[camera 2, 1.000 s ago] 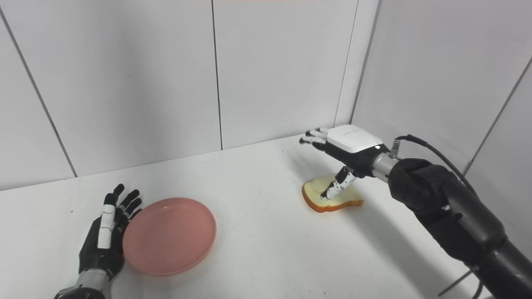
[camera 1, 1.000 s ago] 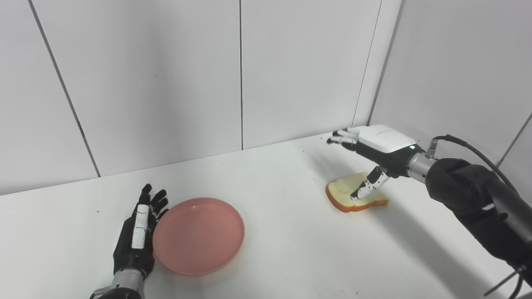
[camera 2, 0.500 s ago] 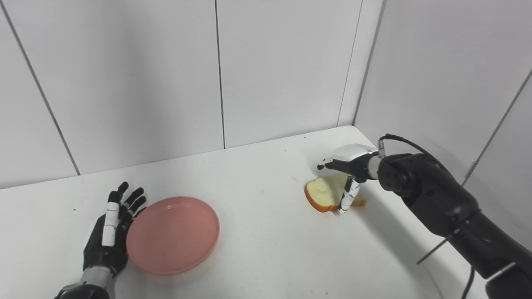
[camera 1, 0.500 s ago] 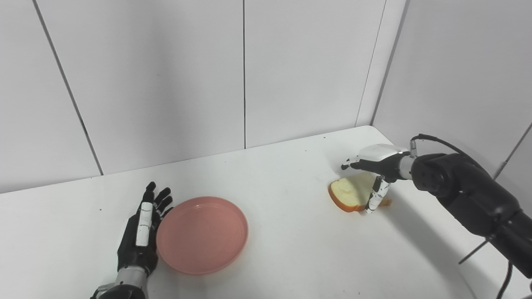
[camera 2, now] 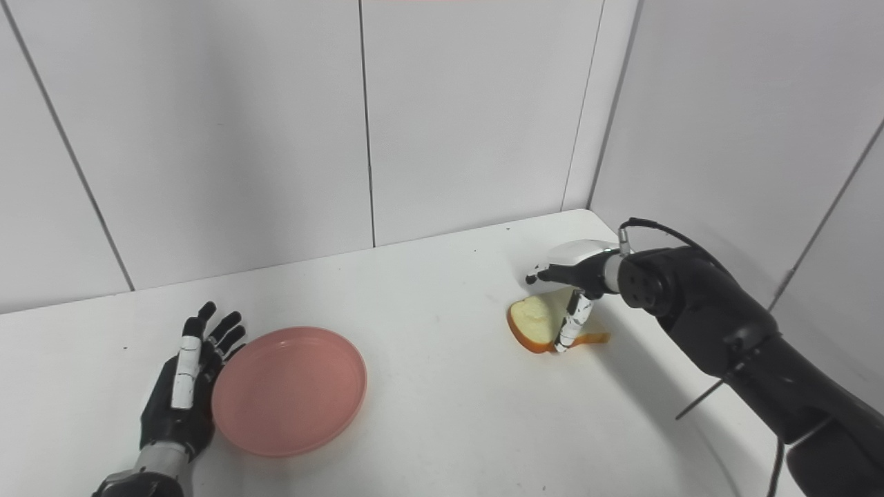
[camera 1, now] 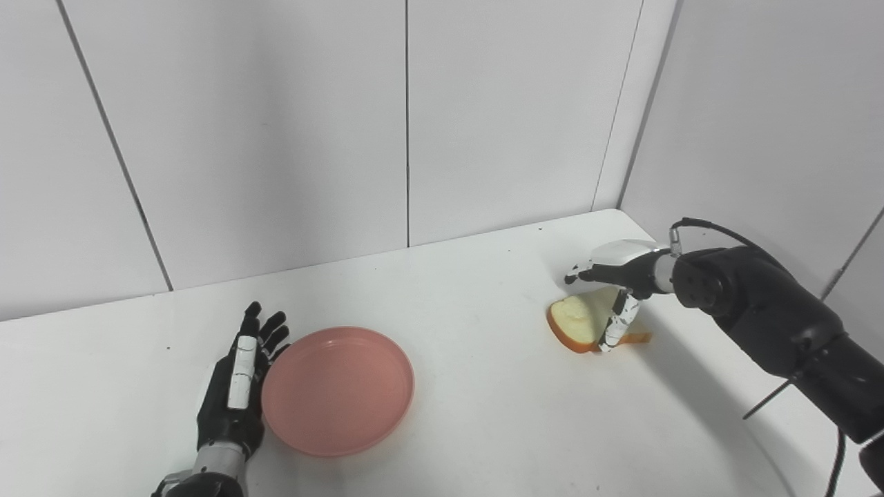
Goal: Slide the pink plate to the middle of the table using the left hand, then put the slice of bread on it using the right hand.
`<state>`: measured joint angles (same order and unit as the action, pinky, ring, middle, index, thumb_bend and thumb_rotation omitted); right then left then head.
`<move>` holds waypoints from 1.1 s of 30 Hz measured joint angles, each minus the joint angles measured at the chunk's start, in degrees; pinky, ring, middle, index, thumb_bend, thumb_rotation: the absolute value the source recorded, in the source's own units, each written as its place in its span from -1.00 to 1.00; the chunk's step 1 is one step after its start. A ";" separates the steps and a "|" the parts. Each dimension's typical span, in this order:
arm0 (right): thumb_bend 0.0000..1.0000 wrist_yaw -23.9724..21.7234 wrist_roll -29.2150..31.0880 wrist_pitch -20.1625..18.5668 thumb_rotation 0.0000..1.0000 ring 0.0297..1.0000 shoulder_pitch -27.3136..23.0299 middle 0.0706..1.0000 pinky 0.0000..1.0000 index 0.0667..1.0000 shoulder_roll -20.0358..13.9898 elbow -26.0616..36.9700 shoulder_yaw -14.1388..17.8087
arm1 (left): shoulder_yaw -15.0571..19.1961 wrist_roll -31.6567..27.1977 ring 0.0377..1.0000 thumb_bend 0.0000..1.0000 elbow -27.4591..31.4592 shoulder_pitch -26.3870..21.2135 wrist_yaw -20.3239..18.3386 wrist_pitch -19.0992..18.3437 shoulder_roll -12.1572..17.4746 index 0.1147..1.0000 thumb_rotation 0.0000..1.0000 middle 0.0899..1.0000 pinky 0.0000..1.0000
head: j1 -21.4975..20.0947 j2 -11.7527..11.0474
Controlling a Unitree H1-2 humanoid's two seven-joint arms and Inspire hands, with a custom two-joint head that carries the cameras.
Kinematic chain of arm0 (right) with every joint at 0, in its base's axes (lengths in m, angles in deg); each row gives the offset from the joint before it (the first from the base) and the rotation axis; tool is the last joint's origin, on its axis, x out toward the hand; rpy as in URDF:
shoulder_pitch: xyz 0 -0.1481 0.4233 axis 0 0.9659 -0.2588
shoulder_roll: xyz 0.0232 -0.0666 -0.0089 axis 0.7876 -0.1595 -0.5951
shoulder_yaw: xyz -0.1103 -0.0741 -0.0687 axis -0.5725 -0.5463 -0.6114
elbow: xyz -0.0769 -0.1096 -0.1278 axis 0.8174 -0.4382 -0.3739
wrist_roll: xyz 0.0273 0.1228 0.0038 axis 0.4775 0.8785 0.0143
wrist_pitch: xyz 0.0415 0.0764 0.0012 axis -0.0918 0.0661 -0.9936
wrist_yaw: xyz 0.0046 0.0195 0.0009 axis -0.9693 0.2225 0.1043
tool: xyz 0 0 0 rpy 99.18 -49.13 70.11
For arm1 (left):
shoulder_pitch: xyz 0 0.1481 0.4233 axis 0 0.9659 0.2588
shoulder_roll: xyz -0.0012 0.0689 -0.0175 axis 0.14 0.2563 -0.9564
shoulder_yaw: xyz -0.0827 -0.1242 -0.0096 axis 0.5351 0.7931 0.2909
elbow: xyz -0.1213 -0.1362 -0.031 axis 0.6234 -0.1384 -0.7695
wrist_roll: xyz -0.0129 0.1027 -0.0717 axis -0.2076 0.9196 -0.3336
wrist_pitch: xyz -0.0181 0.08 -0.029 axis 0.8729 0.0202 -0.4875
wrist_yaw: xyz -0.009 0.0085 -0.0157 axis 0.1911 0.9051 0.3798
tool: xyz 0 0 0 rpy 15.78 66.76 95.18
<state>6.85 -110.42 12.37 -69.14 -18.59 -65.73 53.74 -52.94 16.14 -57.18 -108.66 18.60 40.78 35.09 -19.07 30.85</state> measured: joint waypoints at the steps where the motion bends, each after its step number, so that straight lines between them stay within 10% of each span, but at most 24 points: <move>1: 1.00 0.39 0.06 0.61 -0.24 0.94 0.01 0.93 0.68 0.80 0.20 -0.88 0.00 | 0.00 0.00 0.82 0.82 0.00 0.00 0.00 0.01 0.00 0.92 0.70 0.77 0.77 | 0.00 0.00; 26: 1.00 7.54 -0.32 4.97 -0.37 0.80 1.25 0.86 0.46 0.77 0.90 -3.84 -0.11 | 0.00 -0.09 0.82 0.85 -0.02 0.00 -0.08 0.00 0.00 0.91 0.68 0.77 0.75 | 0.09 0.79; 32: 0.88 8.19 -0.23 4.86 -0.93 0.02 1.50 0.20 -0.09 0.39 1.03 -3.36 0.04 | 0.03 -0.14 0.83 0.83 0.01 0.00 -0.19 -0.09 -0.01 0.91 0.67 0.77 0.78 | 0.09 0.79; 33: 0.38 8.35 -0.42 4.73 -0.98 -0.08 1.53 0.00 -0.16 0.27 1.13 -3.07 0.05 | 0.05 -0.14 0.84 0.82 0.01 0.00 -0.22 -0.09 -0.01 0.91 0.66 0.78 0.79 | 0.09 0.79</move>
<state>15.20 -110.83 17.10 -67.61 -17.45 -68.81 53.78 -52.89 16.00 -57.17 -108.66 18.38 40.69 35.08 -18.98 31.64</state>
